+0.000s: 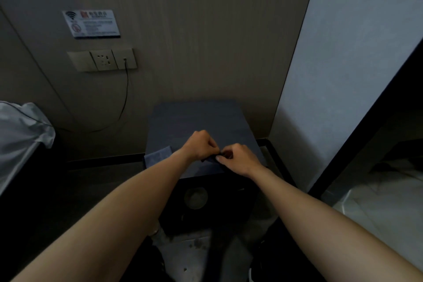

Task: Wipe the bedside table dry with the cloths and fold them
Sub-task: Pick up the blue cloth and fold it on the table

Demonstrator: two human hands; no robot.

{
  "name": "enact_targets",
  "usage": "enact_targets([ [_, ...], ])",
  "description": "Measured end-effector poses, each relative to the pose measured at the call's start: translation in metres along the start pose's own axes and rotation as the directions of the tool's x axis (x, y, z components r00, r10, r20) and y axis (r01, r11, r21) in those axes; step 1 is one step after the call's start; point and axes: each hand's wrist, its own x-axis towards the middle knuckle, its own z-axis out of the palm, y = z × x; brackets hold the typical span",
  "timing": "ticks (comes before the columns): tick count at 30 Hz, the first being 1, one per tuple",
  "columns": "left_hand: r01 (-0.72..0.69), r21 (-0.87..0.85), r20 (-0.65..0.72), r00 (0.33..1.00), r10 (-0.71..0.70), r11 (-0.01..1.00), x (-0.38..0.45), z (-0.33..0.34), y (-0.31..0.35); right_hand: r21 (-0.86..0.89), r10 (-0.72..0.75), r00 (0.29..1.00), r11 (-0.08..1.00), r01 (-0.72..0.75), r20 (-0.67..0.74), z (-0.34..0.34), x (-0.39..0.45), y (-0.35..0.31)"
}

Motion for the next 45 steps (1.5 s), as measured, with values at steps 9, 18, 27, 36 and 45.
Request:
enact_targets([
  [9,0.008,0.071,0.129,0.991,-0.017,0.997,-0.002,-0.018,-0.002,0.268,0.106,0.994,0.958,-0.101,-0.005,0.003,0.007,-0.004],
  [18,0.137,-0.118,0.309,0.946,-0.095,0.984,-0.012,-0.013,0.009,0.353,0.103,0.994,0.932,-0.081,-0.043,-0.008,0.016,-0.017],
  [27,0.284,-0.391,0.33,0.931,-0.154,0.875,-0.013,-0.019,0.021,0.412,0.156,0.988,0.901,-0.134,-0.019,-0.014,0.023,-0.037],
  [36,0.13,-0.067,0.318,0.943,-0.102,0.989,-0.01,-0.02,-0.008,0.587,0.166,0.982,0.787,-0.189,0.093,-0.034,0.013,-0.053],
  [45,0.158,0.264,0.386,0.887,-0.254,0.952,-0.024,-0.016,-0.028,0.402,0.112,0.988,0.904,-0.145,0.103,-0.059,0.01,-0.049],
])
